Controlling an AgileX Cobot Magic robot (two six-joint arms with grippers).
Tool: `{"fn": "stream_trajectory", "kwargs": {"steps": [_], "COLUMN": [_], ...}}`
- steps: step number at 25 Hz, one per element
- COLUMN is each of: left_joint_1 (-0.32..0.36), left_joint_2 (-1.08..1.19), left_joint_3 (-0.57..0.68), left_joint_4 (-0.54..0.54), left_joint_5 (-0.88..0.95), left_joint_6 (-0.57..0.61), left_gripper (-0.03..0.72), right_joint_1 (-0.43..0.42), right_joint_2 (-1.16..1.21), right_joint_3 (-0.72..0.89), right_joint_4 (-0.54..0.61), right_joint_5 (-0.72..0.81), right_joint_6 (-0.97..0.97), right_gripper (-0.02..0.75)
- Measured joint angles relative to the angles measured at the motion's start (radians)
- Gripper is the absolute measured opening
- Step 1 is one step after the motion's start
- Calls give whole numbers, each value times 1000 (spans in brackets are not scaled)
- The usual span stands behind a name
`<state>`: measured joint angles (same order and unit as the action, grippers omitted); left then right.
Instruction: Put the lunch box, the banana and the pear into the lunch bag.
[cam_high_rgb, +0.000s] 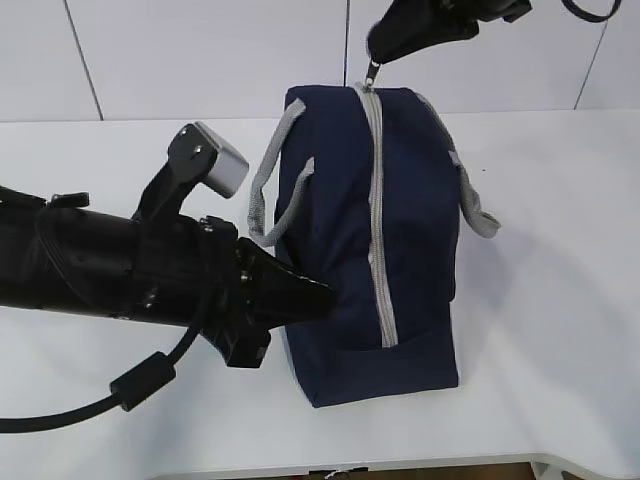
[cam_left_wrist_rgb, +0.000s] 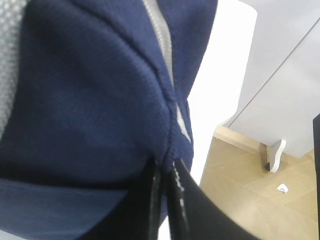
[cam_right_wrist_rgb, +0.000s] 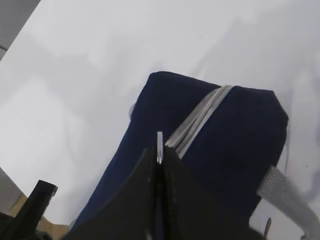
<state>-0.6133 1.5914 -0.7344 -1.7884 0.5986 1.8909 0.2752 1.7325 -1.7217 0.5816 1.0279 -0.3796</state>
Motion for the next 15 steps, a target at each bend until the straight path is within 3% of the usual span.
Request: {"fn": "stream_trajectory", "kwargs": {"steps": [15], "left_joint_1": [0], "left_joint_2": [0], "left_joint_3": [0], "left_joint_4": [3], "left_joint_5": [0], "left_joint_6": [0], "left_gripper": [-15], "right_joint_1": [-19], "right_joint_2": [155], "right_joint_3": [-187], "right_joint_4": [-47], "right_joint_5": [10], "right_joint_6": [20], "right_gripper": [18]}}
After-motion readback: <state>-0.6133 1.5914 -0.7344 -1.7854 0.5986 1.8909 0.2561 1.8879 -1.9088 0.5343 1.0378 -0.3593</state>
